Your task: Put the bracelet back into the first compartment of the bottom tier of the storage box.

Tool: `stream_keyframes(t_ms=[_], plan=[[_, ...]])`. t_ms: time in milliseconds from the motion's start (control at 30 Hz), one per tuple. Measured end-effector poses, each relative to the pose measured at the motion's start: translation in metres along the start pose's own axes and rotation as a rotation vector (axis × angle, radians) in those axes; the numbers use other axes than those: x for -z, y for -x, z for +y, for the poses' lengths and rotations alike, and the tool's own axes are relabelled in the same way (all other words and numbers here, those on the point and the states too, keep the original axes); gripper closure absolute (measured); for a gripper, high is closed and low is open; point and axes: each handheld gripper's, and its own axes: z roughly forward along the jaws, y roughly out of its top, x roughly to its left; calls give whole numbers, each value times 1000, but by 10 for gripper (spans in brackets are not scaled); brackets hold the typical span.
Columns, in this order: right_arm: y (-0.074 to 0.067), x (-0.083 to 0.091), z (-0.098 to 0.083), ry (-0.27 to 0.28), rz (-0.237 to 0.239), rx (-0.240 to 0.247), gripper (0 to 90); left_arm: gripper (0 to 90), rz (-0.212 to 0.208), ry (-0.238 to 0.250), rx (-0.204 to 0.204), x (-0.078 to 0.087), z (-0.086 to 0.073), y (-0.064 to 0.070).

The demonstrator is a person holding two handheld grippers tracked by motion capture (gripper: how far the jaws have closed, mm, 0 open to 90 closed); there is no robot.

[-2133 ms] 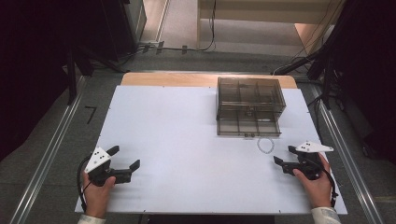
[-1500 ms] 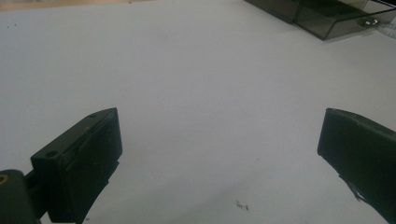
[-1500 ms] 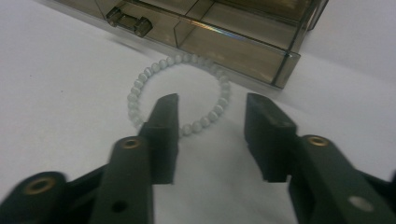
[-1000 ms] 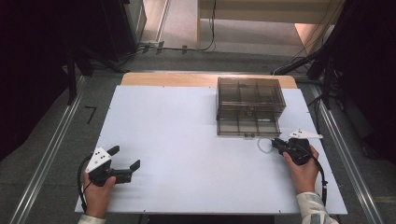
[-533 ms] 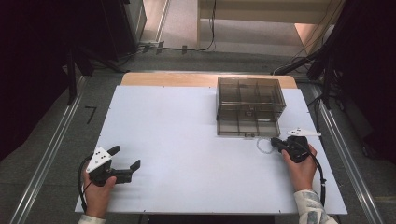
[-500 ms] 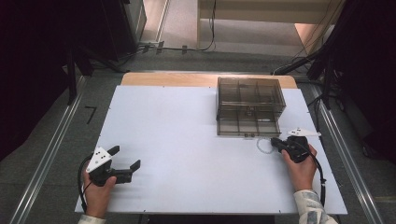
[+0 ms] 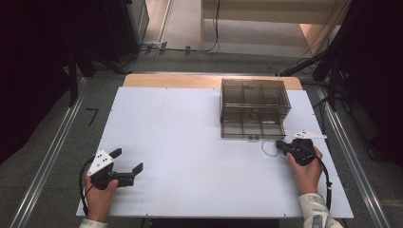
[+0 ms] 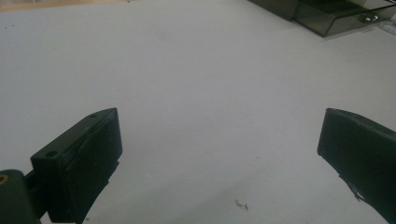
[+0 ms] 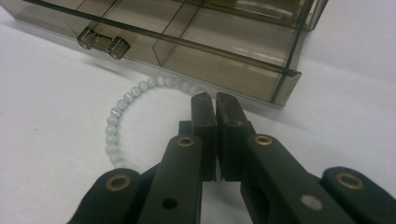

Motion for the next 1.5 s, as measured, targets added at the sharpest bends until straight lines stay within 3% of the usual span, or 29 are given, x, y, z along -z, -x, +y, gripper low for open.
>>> stream_keyframes(t_ms=[167, 500, 1133, 1500], plan=[[-1, 5, 1, -3, 19, 6, 855, 5, 0, 1, -4, 0, 0, 0], [0, 22, 6, 49, 35, -3, 856, 5, 1, 0, -1, 0, 0, 0], [-17, 42, 32, 82, 84, 54, 857, 5, 0, 1, 0, 0, 0, 0], [-22, 45, 41, 93, 104, 62, 857, 5, 0, 0, 0, 0, 0, 0]])
